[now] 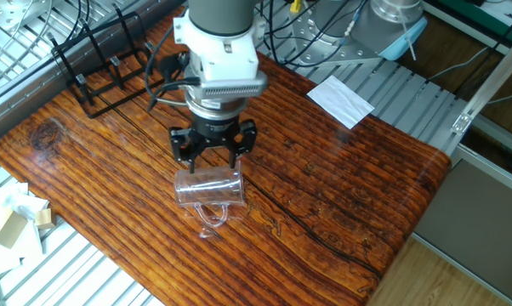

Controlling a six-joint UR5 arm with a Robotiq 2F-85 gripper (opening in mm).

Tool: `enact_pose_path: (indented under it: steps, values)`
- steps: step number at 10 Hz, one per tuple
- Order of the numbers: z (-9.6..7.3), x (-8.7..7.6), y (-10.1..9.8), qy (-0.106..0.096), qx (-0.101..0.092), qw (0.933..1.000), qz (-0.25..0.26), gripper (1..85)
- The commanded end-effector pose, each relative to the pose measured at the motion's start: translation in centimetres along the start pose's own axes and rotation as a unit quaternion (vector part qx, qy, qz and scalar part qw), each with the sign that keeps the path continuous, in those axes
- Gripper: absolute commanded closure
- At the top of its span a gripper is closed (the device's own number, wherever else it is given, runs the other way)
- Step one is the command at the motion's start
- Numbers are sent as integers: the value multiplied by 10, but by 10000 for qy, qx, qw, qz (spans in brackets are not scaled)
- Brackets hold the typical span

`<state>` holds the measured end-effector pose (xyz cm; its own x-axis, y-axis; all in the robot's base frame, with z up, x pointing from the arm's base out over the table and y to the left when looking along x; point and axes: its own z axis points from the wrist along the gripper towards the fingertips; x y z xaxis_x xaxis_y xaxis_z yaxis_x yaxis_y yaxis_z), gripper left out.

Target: Take the cup off the cup rack

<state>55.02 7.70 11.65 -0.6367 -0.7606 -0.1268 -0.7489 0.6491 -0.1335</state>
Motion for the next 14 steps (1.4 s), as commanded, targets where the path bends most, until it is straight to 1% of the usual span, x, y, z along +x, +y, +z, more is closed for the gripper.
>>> enact_pose_path:
  steps: [1, 2, 3, 4, 7, 10, 11, 12, 14]
  values:
    - [2, -4, 11, -29, -14, 9998, 178, 193]
    - [6, -9, 16, -60, 10, 9997, 233, 193]
    - [11, -11, 18, -20, 66, 9996, 266, 193]
    - [14, -16, 20, -47, 95, 9995, 289, 193]
    - [17, -11, 21, 48, 170, 9995, 257, 193]
    - [27, -9, 20, 45, 197, 9995, 231, 193]
    - [29, -5, 17, 107, 252, 9994, 199, 190]
    - [31, -4, 19, 118, 272, 9994, 194, 177]
    - [30, 1, 20, 209, 385, 9989, 172, 173]
